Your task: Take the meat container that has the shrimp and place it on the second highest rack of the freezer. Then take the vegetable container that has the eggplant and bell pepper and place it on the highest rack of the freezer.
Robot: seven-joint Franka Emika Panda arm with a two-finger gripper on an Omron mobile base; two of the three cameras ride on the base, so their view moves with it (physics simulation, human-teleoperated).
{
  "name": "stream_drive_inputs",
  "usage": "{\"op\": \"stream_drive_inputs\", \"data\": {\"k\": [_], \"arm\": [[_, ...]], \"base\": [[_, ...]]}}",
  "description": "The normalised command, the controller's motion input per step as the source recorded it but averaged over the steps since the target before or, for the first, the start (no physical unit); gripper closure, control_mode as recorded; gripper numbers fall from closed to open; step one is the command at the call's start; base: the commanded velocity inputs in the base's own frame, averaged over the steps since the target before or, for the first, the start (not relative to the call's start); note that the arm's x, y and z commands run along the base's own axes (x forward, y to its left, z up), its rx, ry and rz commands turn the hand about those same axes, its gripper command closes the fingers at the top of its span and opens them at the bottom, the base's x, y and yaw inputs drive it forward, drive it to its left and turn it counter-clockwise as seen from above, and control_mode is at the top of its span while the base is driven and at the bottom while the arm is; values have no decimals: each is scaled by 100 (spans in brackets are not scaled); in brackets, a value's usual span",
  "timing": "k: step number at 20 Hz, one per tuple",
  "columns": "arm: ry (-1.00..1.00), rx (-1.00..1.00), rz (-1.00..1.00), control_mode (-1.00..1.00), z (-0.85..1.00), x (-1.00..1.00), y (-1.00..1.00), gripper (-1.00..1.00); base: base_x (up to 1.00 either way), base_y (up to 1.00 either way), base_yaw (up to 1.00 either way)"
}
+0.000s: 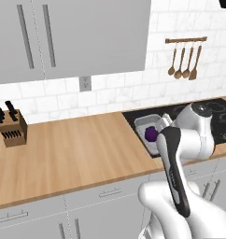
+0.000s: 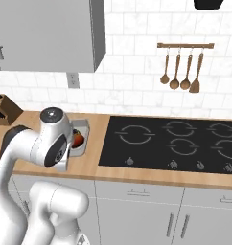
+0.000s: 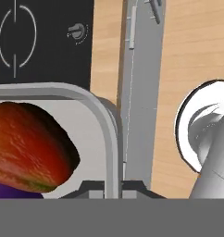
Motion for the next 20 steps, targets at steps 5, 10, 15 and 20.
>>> {"op": "stream_drive_inputs", "data": {"k": [5, 10, 15, 20], "arm": [[0, 0, 0, -100, 34, -38, 1, 100], [0, 0, 0, 100, 0, 0, 0, 100], [0, 0, 0, 100, 0, 0, 0, 100], [0, 0, 0, 100, 0, 0, 0, 100]], "base": [[0, 0, 0], [-96, -2, 0], [-99, 42, 7], [-81, 100, 20]]}}
